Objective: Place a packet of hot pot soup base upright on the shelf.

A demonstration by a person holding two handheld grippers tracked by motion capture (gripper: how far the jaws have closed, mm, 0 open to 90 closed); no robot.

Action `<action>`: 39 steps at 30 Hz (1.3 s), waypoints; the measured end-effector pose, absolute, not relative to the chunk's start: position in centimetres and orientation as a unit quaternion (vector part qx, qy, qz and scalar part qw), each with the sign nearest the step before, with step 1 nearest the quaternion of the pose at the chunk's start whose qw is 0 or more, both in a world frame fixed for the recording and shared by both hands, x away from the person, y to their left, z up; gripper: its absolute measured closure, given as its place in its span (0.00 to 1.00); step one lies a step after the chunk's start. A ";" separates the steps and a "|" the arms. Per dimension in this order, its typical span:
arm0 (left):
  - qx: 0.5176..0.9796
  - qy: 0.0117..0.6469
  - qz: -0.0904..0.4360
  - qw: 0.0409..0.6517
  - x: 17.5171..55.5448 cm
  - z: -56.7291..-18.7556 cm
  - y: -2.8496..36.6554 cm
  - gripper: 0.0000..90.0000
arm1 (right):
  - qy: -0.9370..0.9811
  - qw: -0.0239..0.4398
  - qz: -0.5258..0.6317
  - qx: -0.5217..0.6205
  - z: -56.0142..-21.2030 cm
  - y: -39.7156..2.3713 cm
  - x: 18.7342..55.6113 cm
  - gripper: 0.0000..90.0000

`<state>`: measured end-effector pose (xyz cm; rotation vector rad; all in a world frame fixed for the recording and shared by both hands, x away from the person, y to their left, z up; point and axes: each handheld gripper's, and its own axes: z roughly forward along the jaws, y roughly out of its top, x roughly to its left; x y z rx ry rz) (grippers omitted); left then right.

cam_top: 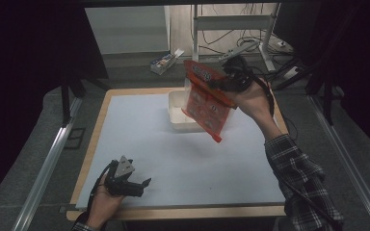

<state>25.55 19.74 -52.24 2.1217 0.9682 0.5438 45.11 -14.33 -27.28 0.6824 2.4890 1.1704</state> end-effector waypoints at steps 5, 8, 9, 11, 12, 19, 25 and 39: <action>0.825 0.377 0.211 0.364 25.6 -52.3 19.8 0.06 | 0.864 0.161 0.407 0.249 -26.8 -14.8 46.7 0.99; 0.825 0.377 0.211 0.364 25.6 -52.3 19.8 0.06 | 0.862 0.165 0.406 0.255 -26.7 -14.9 47.6 0.99; 0.825 0.377 0.211 0.364 25.6 -52.3 19.8 0.06 | 0.862 0.167 0.406 0.253 -26.7 -14.9 47.9 0.99; 0.825 0.377 0.210 0.363 25.6 -52.3 19.8 0.06 | 0.863 0.168 0.404 0.252 -26.7 -14.9 48.5 0.99; 0.825 0.378 0.210 0.364 25.6 -52.3 19.8 0.06 | 0.863 0.168 0.403 0.252 -26.7 -14.9 48.8 0.99; 0.823 0.380 0.209 0.366 25.7 -52.3 19.9 0.06 | 0.865 0.173 0.400 0.248 -26.7 -14.7 51.1 0.99; 0.823 0.380 0.208 0.366 25.6 -52.3 20.0 0.06 | 0.871 0.185 0.389 0.235 -26.9 -14.1 53.3 0.99; 0.820 0.385 0.206 0.371 25.7 -52.4 20.0 0.06 | 0.891 0.170 0.365 0.210 -29.7 -12.9 55.8 0.99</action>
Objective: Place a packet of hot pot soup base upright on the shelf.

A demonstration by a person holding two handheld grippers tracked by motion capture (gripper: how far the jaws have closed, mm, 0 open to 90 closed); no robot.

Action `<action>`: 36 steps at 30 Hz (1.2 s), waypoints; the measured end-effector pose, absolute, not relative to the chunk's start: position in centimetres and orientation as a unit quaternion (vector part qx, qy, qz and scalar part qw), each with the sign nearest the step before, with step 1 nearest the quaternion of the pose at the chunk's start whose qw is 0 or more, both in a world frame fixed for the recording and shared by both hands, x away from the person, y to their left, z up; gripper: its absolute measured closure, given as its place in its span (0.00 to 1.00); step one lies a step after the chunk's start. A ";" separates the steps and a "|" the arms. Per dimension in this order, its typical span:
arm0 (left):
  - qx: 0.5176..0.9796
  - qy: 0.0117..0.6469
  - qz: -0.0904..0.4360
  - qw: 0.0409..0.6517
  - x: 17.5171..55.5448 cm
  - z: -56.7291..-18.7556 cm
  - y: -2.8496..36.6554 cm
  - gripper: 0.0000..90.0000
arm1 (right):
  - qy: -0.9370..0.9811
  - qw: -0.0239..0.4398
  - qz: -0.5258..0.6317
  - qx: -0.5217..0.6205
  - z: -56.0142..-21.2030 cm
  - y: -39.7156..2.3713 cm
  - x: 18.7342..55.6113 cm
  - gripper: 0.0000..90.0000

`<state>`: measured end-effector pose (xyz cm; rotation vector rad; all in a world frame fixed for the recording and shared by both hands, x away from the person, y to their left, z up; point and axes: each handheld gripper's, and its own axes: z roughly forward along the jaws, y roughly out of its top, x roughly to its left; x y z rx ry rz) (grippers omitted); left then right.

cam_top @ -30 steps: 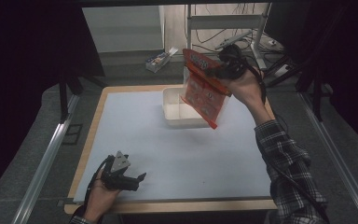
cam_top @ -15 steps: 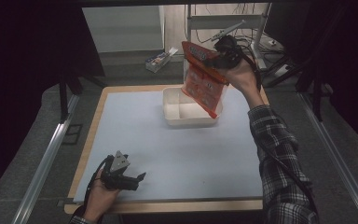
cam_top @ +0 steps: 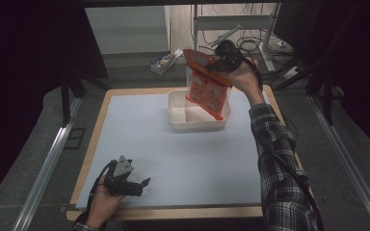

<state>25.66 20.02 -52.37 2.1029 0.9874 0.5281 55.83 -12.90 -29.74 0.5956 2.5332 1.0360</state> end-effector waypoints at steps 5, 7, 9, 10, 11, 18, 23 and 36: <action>0.820 0.384 0.206 0.370 25.6 -52.4 20.0 0.06 | 0.896 0.151 0.355 0.218 -32.0 -12.5 56.4 0.99; 0.822 0.383 0.206 0.368 25.6 -52.3 20.0 0.06 | 0.895 0.148 0.353 0.227 -32.6 -12.7 56.7 0.99; 0.822 0.384 0.206 0.368 25.7 -52.4 20.0 0.06 | 0.891 0.148 0.357 0.237 -33.2 -13.0 57.1 0.99; 0.821 0.384 0.205 0.369 25.7 -52.4 20.0 0.06 | 0.887 0.148 0.361 0.246 -33.3 -13.3 57.3 0.98; 0.821 0.384 0.204 0.369 25.7 -52.4 20.0 0.06 | 0.880 0.146 0.366 0.266 -33.5 -14.1 57.7 0.98; 0.823 0.384 0.204 0.367 25.6 -52.4 20.0 0.06 | 0.863 0.170 0.369 0.301 -34.3 -15.7 58.5 0.95; 0.823 0.384 0.203 0.366 25.7 -52.4 20.0 0.06 | 0.853 0.185 0.362 0.328 -34.9 -16.1 59.2 0.92; 0.823 0.386 0.203 0.364 25.7 -52.4 20.0 0.06 | 0.830 0.238 0.341 0.373 -35.7 -16.3 60.5 0.57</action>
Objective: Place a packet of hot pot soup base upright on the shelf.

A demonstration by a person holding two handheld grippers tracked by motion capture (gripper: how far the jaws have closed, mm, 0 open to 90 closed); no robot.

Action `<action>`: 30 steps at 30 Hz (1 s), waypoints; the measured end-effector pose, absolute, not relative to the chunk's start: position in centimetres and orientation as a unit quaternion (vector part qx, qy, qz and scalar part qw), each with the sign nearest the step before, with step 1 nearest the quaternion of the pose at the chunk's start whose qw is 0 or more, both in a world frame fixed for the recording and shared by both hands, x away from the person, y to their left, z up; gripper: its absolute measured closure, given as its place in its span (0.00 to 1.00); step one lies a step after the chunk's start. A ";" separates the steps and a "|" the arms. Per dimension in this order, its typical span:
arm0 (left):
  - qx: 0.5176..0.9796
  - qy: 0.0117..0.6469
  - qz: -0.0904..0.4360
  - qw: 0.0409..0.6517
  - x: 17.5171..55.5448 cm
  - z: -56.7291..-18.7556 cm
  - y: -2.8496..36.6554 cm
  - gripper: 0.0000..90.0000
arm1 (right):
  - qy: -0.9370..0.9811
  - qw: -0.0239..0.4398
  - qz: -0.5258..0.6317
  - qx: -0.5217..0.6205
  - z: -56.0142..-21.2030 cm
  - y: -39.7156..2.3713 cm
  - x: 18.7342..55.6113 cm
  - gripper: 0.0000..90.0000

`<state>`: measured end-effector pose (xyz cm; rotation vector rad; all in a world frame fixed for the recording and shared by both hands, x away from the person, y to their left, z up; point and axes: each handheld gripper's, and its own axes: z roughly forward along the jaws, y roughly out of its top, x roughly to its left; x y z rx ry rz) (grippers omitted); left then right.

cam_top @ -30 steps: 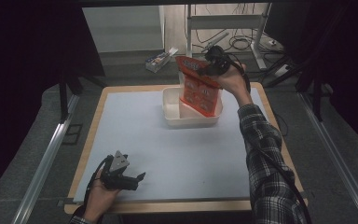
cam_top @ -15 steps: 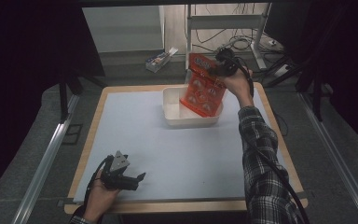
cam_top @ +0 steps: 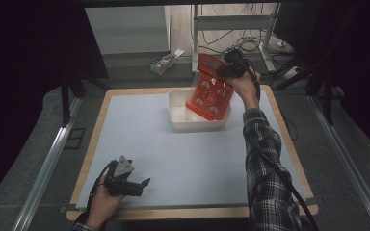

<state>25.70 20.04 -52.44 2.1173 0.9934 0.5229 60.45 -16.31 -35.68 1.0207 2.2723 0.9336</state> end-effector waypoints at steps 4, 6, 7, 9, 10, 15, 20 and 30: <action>0.821 0.388 0.203 0.366 25.7 -52.5 20.0 0.06 | 0.816 0.262 0.328 0.397 -35.9 -16.5 60.7 0.39; 0.822 0.387 0.203 0.364 25.7 -52.4 20.0 0.06 | 0.808 0.266 0.328 0.410 -35.9 -16.6 60.8 0.32; 0.821 0.389 0.202 0.366 25.7 -52.4 20.0 0.06 | 0.806 0.266 0.328 0.414 -35.9 -16.7 60.8 0.30; 0.821 0.389 0.203 0.367 25.7 -52.4 20.0 0.06 | 0.803 0.269 0.326 0.420 -35.8 -16.7 60.8 0.24; 0.821 0.389 0.203 0.366 25.7 -52.4 20.0 0.06 | 0.802 0.266 0.329 0.423 -35.7 -16.9 60.7 0.21; 0.822 0.387 0.203 0.364 25.7 -52.4 20.0 0.06 | 0.803 0.241 0.347 0.420 -35.3 -17.2 60.4 0.12; 0.822 0.388 0.199 0.367 25.7 -52.4 20.0 0.06 | 0.808 0.236 0.360 0.402 -34.7 -17.1 59.7 0.07; 0.822 0.388 0.191 0.370 25.7 -52.4 19.9 0.06 | 0.810 0.229 0.381 0.381 -33.9 -17.5 58.3 0.06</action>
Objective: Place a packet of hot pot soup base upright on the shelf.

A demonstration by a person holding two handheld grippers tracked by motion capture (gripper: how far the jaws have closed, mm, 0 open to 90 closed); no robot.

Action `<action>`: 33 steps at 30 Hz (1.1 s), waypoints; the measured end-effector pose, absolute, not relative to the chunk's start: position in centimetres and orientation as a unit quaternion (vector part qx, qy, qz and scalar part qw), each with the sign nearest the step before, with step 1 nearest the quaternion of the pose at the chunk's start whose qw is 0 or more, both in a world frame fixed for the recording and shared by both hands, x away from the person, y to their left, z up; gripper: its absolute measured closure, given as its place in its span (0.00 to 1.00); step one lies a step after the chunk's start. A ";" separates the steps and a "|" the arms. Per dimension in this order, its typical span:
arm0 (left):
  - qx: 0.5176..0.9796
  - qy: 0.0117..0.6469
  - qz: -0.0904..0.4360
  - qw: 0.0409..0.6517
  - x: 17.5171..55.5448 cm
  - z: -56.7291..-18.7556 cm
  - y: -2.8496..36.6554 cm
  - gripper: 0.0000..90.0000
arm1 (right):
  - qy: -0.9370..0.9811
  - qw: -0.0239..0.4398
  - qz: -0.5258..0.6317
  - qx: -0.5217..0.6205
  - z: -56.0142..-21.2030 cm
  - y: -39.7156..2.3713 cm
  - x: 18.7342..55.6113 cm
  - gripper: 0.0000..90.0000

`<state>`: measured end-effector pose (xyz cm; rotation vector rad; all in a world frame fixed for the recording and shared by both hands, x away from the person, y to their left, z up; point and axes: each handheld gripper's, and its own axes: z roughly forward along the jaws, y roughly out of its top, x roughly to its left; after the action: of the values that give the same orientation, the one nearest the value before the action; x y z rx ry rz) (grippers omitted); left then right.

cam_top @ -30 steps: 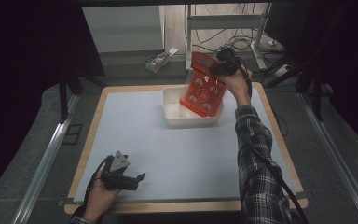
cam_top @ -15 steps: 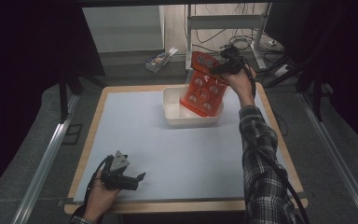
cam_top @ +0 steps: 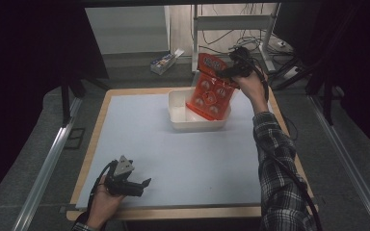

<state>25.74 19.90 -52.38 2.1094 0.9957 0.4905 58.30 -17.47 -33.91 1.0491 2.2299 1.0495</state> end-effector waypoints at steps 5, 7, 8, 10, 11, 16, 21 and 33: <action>0.823 0.385 0.193 0.371 25.7 -52.4 19.9 0.06 | 0.811 0.213 0.397 0.374 -33.9 -18.0 57.7 0.05; 0.821 0.385 0.193 0.373 25.7 -52.3 19.9 0.06 | 0.811 0.210 0.400 0.372 -33.8 -18.2 57.5 0.05; 0.821 0.385 0.193 0.374 25.7 -52.3 19.9 0.06 | 0.810 0.210 0.402 0.372 -33.8 -18.3 57.4 0.05; 0.821 0.385 0.193 0.374 25.7 -52.3 19.9 0.06 | 0.810 0.209 0.404 0.370 -33.8 -18.5 57.2 0.04; 0.821 0.385 0.193 0.374 25.7 -52.3 19.9 0.06 | 0.810 0.208 0.406 0.369 -33.8 -18.6 57.1 0.04; 0.821 0.384 0.192 0.376 25.7 -52.3 19.9 0.05 | 0.809 0.204 0.411 0.366 -33.8 -19.0 56.6 0.03; 0.821 0.385 0.191 0.377 25.7 -52.3 19.9 0.05 | 0.808 0.201 0.418 0.364 -33.9 -19.4 56.1 0.01; 0.820 0.384 0.192 0.379 25.8 -52.3 19.9 0.04 | 0.812 0.202 0.418 0.354 -34.1 -19.8 54.8 0.00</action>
<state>25.75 19.85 -52.25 2.0952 0.9811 0.4912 54.82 -19.77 -34.14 0.9898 2.2674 1.1660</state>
